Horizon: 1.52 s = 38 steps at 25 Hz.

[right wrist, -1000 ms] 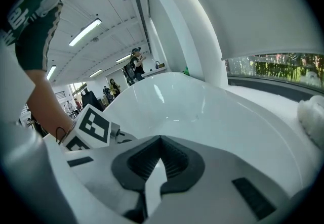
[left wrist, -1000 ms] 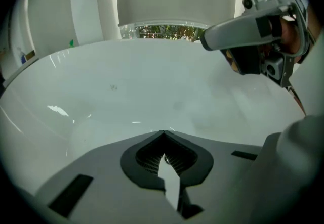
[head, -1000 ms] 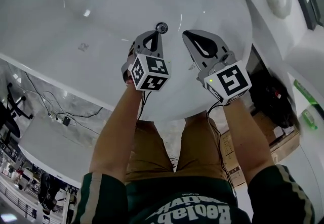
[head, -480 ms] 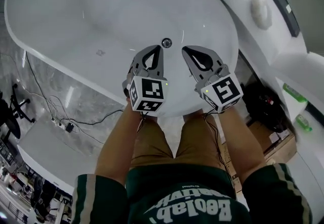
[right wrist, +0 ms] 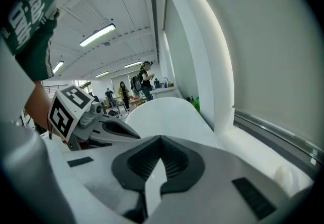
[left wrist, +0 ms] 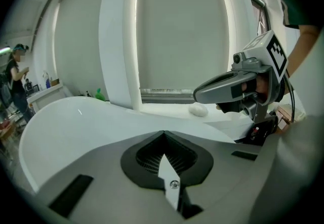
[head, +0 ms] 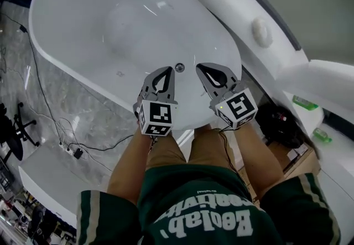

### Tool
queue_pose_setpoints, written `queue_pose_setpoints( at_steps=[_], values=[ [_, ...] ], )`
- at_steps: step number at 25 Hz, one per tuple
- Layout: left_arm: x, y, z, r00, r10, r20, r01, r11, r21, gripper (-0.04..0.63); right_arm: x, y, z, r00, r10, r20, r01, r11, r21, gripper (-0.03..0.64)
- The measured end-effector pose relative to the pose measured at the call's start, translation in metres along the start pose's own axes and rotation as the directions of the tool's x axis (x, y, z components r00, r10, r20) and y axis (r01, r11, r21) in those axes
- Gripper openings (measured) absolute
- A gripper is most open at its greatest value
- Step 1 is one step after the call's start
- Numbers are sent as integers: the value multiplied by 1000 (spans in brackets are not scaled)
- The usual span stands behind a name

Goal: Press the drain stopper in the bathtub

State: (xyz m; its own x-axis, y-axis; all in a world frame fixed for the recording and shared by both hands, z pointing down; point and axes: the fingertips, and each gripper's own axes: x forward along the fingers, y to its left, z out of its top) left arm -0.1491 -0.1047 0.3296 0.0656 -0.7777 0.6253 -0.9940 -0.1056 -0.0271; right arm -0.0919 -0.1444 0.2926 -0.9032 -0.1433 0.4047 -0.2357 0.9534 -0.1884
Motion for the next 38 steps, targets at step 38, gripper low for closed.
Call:
queue_pose_setpoints(
  at_steps=[38],
  values=[
    [-257, -15, 212, 889, -30, 457, -19, 995, 102, 3, -135, 127, 229, 949, 124, 290, -56, 971, -232, 12]
  ],
)
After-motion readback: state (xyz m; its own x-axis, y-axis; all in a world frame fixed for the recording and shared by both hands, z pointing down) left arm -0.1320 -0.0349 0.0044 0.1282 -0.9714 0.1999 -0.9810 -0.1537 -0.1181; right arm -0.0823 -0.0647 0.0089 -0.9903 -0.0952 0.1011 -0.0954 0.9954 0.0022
